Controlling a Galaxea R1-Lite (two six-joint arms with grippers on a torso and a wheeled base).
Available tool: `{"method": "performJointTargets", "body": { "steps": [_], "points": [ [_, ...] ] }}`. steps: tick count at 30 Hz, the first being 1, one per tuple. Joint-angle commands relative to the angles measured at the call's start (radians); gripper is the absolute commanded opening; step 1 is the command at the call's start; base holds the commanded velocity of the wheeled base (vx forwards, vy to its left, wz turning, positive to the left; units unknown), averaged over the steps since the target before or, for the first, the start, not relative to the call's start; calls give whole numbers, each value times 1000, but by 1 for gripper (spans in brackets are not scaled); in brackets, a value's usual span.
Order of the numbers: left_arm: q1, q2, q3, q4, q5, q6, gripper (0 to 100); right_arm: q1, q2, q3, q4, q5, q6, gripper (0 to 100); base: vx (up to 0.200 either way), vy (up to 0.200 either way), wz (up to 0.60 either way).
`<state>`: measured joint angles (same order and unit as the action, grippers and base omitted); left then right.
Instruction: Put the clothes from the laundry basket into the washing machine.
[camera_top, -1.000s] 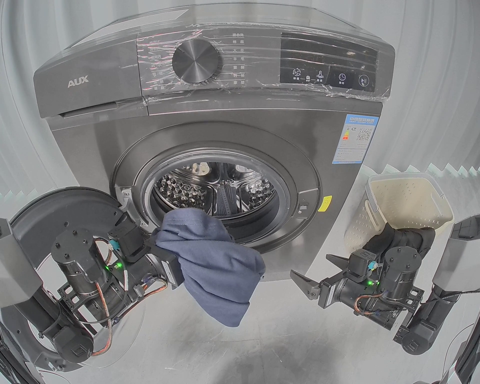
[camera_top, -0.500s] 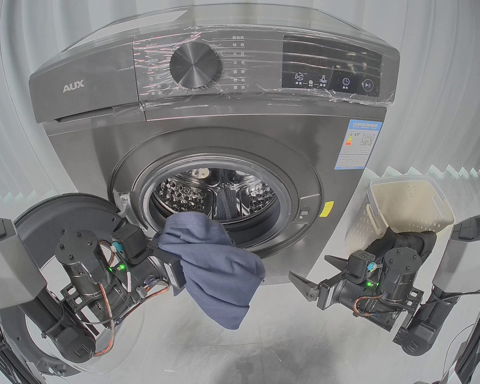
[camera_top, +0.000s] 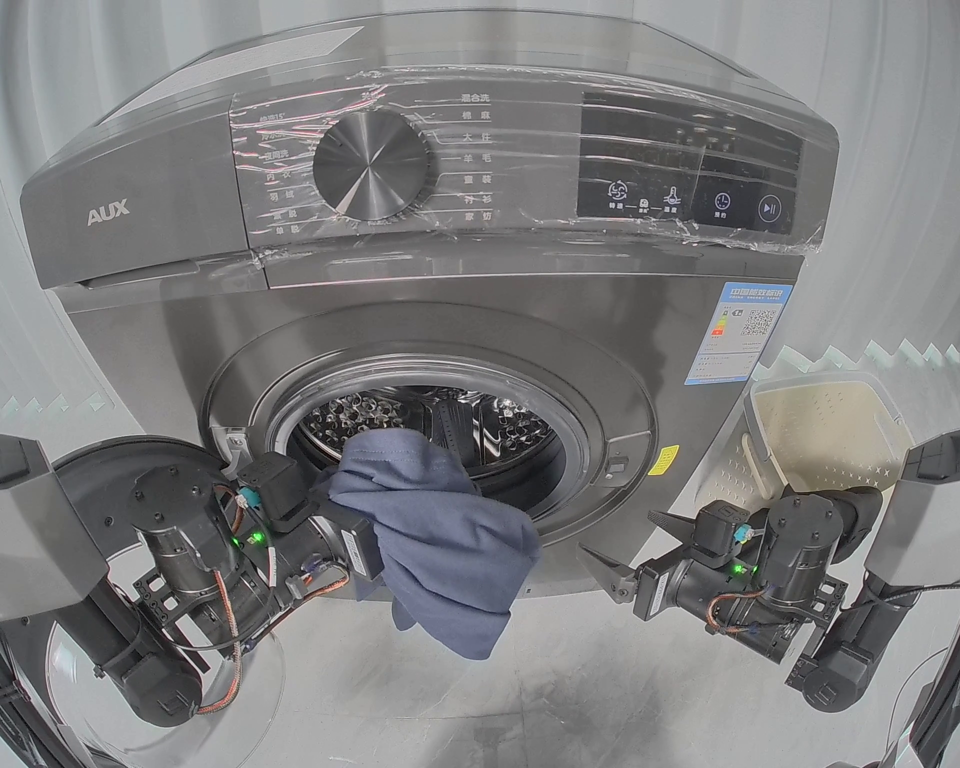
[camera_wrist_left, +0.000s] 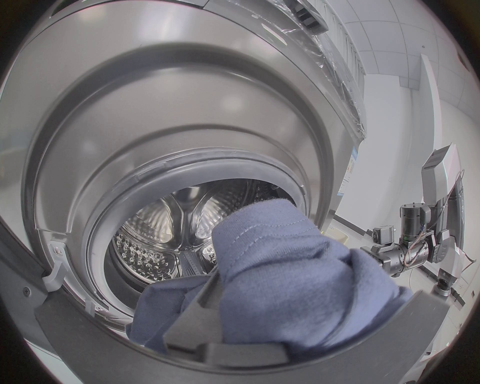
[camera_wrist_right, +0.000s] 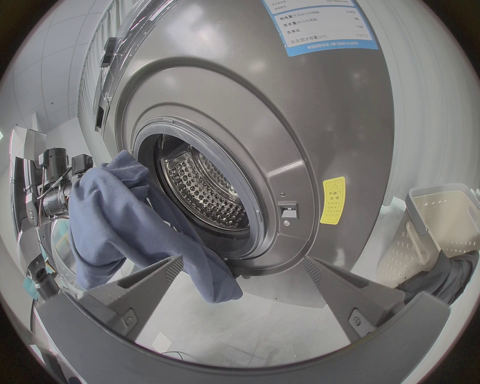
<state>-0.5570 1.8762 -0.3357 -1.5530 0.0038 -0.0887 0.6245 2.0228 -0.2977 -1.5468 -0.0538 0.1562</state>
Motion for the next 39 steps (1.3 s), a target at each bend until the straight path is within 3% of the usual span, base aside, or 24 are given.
{"method": "performJointTargets", "body": {
  "steps": [1,5,16,19,25,33,34,39],
  "points": [
    [-14,6,4,-1,5,0,0,12,-1,0,-1,-1,0,100,0,0,0],
    [-29,44,-31,-1,51,-6,0,21,-16,2,1,-3,-1,100,0,0,0],
    [-30,255,-174,-1,-1,-40,0,38,-16,11,1,-1,0,100,0,0,0],
    [-14,356,-328,-1,5,-42,0,46,-16,11,1,-1,0,100,0,0,0],
    [39,451,-477,1,12,-57,0,47,-16,15,1,-1,0,100,0,0,0],
    [98,554,-675,8,44,-46,0,54,-15,17,1,-1,0,100,0,0,0],
    [111,586,-732,8,65,-45,0,54,-13,15,-1,-1,0,100,0,0,0],
    [111,600,-778,34,76,-46,0,55,-10,15,-1,-1,0,100,0,0,0]
  ]
}}
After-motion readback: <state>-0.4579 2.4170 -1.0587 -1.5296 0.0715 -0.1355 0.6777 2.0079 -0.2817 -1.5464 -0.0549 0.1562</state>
